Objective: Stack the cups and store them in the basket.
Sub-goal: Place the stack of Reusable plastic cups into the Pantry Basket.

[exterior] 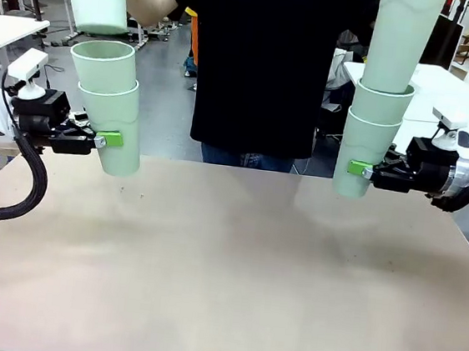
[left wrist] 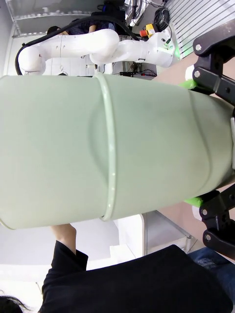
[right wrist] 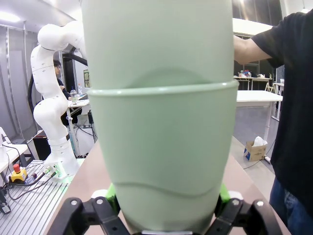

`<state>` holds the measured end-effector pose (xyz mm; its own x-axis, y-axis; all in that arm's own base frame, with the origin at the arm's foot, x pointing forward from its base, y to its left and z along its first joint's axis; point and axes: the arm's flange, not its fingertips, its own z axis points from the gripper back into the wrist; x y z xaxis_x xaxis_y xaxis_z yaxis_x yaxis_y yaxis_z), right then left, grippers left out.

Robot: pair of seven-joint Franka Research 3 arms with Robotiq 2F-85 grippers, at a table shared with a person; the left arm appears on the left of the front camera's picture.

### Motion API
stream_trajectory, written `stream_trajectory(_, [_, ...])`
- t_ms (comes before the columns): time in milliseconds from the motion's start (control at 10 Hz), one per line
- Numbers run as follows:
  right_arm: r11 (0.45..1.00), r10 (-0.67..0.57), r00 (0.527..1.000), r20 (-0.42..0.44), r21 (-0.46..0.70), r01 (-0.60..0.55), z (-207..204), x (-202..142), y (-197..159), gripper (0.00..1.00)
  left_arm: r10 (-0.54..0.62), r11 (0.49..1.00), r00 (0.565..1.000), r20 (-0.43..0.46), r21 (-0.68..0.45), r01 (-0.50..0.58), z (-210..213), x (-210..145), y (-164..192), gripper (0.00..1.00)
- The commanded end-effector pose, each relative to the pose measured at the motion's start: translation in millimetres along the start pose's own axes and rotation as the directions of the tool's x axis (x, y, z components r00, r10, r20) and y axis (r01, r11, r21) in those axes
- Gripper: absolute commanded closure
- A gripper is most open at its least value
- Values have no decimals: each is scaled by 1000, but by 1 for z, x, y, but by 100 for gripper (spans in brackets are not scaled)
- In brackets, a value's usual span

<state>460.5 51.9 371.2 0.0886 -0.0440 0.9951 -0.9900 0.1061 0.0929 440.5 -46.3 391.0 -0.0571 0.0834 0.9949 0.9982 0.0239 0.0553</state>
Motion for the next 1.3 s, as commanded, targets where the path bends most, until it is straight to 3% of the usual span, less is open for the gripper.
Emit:
stream_trajectory(0, [1000, 8, 1000, -1, 2, -8, -1, 4, 1, 16, 0, 1000, 1000, 4, -2, 0, -1, 5, -1, 15])
stream_trajectory(1200, [1000, 8, 1000, -1, 2, -8, -1, 4, 1, 16, 0, 1000, 1000, 4, -2, 0, -1, 5, -1, 15])
